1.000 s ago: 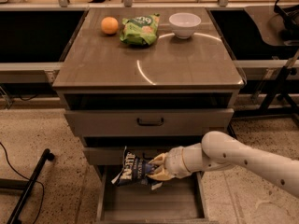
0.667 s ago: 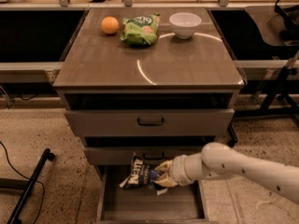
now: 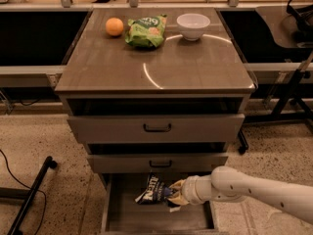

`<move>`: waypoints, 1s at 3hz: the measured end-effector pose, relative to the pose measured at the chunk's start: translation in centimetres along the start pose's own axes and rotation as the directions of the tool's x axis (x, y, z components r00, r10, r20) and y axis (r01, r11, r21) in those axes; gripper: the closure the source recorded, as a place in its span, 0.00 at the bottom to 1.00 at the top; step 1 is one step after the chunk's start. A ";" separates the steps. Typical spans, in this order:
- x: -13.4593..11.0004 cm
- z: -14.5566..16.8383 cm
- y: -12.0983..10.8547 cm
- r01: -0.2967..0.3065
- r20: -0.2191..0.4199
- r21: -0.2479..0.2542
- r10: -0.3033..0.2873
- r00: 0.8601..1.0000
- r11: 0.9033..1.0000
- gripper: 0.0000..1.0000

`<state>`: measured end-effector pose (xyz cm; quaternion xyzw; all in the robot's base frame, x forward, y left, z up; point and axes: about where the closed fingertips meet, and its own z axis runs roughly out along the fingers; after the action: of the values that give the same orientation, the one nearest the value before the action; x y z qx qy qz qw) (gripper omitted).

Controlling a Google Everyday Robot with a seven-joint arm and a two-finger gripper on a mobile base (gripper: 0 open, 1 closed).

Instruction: Place blue chip bag into bottom drawer

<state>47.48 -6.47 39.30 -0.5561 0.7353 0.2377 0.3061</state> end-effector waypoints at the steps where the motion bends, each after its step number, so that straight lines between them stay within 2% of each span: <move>1: 2.5 4.0 0.0 -0.033 0.006 -0.030 0.033 0.999 0.999 1.00; 3: 3.1 6.3 0.6 -0.039 0.010 -0.051 0.039 0.999 0.998 1.00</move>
Offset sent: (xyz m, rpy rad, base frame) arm 0.0026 0.0079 -0.0358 0.0127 0.0307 -0.0008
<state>47.46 -4.01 32.68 -0.5480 0.7379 0.2653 0.2911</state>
